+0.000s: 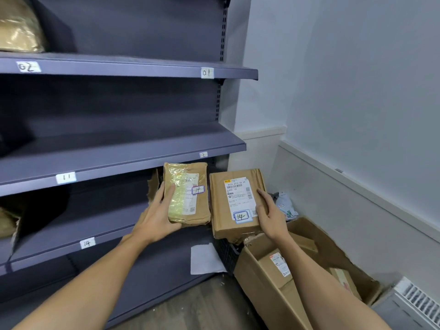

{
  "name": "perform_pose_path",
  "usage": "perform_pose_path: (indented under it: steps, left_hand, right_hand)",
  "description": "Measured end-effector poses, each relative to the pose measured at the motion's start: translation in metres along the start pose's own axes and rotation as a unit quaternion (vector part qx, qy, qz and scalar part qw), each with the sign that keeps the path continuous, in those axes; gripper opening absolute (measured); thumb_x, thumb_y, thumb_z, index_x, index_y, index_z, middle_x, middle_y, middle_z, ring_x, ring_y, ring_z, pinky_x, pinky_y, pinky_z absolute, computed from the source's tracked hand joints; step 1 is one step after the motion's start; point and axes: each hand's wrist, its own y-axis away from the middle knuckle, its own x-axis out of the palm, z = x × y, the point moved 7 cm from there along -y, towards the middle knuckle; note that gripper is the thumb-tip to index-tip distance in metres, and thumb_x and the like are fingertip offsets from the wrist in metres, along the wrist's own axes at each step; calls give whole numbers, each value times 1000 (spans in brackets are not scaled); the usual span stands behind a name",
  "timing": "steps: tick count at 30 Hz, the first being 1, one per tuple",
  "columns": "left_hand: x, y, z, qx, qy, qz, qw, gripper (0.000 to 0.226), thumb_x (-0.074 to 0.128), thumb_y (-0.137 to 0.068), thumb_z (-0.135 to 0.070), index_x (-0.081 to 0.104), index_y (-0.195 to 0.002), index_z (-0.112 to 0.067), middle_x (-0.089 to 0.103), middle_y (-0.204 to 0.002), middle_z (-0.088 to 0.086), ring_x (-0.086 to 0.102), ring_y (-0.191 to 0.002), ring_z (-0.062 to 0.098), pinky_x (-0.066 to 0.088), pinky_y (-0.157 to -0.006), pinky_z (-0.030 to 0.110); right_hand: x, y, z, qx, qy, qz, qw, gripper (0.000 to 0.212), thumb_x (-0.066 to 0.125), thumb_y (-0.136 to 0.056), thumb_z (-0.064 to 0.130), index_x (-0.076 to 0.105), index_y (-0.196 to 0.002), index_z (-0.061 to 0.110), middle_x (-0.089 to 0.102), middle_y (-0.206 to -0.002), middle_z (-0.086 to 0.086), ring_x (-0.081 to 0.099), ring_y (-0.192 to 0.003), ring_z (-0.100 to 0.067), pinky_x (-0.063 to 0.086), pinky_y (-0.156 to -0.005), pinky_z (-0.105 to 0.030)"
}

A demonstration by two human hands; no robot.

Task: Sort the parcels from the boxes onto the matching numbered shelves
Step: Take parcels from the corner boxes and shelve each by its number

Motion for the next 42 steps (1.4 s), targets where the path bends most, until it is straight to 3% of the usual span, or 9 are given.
perform_pose_path:
  steps: [6, 11, 18, 28, 32, 38, 42]
  left_hand:
    - [-1, 34, -10, -34, -14, -31, 999, 117, 76, -74, -52, -3, -159, -32, -13, -166, -9, 42, -138, 28, 50, -93, 43]
    - [-4, 76, -15, -68, -26, -50, 996, 120, 67, -66, -62, -4, -158, -33, -14, -165, -13, 39, -139, 24, 53, -89, 41]
    - [-19, 140, 10, -155, -71, -58, 984, 115, 75, -78, -47, -5, -159, -30, -14, -166, -9, 43, -137, 21, 49, -87, 35]
    - [-70, 215, 54, -209, -88, -98, 969, 117, 74, -77, -51, -9, -158, -33, -14, -166, -9, 45, -134, 21, 42, -76, 28]
    - [-95, 250, 78, -219, -86, -109, 966, 117, 74, -78, -51, -8, -159, -31, -14, -166, -9, 43, -136, 21, 44, -76, 29]
    - [-129, 301, 118, -231, -78, -119, 963, 116, 73, -77, -53, -6, -159, -31, -14, -166, -11, 43, -137, 23, 46, -77, 32]
    - [-146, 328, 142, -230, -72, -122, 963, 117, 74, -76, -53, -6, -159, -31, -15, -165, -13, 42, -137, 22, 46, -77, 32]
  right_hand:
    - [2, 7, -3, -20, -24, 49, 998, 46, 39, -107, 30, 33, -151, 40, 54, -124, 12, 59, -103, -12, 43, -75, -24]
    - [21, 16, -5, -29, -52, 88, 994, 45, 40, -106, 30, 34, -148, 44, 57, -131, 5, 58, -110, -18, 47, -91, -36]
    - [65, 45, 20, -51, -84, 142, 985, 46, 41, -106, 29, 37, -149, 41, 56, -140, 1, 54, -120, -20, 44, -104, -42]
    - [106, 86, 101, -103, -91, 169, 976, 48, 41, -105, 20, 39, -150, 36, 57, -117, 11, 53, -83, 2, 37, -82, -27]
    - [118, 101, 130, -100, -103, 150, 978, 47, 41, -104, 20, 40, -148, 39, 62, -98, 11, 55, -79, -6, 41, -80, -32]
    - [151, 134, 173, -116, -91, 156, 977, 47, 41, -105, 21, 40, -149, 37, 57, -112, 7, 54, -85, -8, 40, -84, -32]
    - [178, 159, 192, -122, -87, 176, 973, 48, 41, -104, 23, 39, -149, 40, 55, -121, 14, 54, -103, -16, 39, -89, -31]
